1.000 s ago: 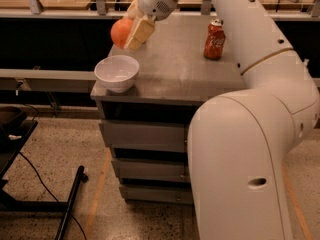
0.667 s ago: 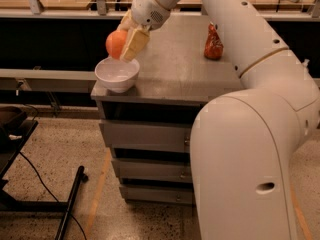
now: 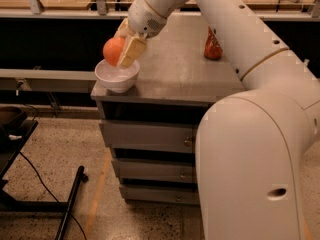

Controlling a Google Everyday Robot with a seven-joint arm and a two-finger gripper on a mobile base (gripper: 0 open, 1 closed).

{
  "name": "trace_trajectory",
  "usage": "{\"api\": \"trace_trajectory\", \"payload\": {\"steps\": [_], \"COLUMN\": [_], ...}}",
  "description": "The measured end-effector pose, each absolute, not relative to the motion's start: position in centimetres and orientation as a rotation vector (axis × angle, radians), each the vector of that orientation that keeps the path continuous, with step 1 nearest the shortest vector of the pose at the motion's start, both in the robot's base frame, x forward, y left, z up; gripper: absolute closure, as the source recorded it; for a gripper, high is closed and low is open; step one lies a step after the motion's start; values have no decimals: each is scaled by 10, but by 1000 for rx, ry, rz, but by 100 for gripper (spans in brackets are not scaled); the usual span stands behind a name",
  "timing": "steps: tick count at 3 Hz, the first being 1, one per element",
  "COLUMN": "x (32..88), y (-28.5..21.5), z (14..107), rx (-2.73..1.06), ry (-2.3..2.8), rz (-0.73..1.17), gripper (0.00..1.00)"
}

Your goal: Place orange into white bowl

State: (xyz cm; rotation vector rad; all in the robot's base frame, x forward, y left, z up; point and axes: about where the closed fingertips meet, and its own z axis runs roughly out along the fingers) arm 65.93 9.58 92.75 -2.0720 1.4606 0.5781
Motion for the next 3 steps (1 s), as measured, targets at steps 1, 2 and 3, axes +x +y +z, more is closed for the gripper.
{"api": "trace_trajectory", "payload": {"steps": [1,2,3], "x": [661,664,666], "y": [85,67,45], "z": [933,948,966], "rx": [-2036,-1983,-1922], "ry": [1470,1475,1471], "rz": [558,529,520], "gripper": [4,0,0]}}
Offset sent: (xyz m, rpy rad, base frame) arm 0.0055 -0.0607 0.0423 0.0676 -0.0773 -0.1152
